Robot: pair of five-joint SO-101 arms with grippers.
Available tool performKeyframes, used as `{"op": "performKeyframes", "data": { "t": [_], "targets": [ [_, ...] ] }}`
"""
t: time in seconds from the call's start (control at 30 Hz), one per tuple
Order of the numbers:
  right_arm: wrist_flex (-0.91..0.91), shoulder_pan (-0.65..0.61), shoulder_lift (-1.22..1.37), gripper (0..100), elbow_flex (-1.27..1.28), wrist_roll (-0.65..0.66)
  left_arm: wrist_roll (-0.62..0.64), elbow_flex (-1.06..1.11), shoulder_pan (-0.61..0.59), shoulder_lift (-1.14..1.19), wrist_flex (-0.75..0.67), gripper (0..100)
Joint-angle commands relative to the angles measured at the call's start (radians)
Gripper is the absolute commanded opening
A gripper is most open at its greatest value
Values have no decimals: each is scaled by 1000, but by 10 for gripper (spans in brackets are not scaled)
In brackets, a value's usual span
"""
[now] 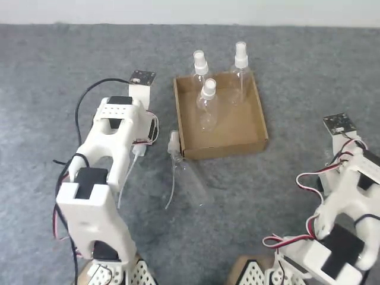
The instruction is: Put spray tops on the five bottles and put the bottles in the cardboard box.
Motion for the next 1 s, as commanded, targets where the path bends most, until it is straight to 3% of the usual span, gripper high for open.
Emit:
{"op": "performKeyframes", "data": {
  "t": [0.0, 0.23, 0.47, 0.7, 0.97],
  "targets": [
    [13, 10, -12, 116, -34, -6, -12, -15, 9, -6, 20, 96],
    [44, 12, -18, 191, -37, -6, -21, -21, 2, -78, 46, 10],
    [47, 7, -19, 230, -38, -12, 34, 42, 11, -523, 184, 12],
    [51, -19, -13, 328, -68, -12, 35, 367, 51, -898, 80, 13],
    [239, -96, 27, 306, -319, -68, 31, 504, 51, -994, 0, 13]
  ]
}}
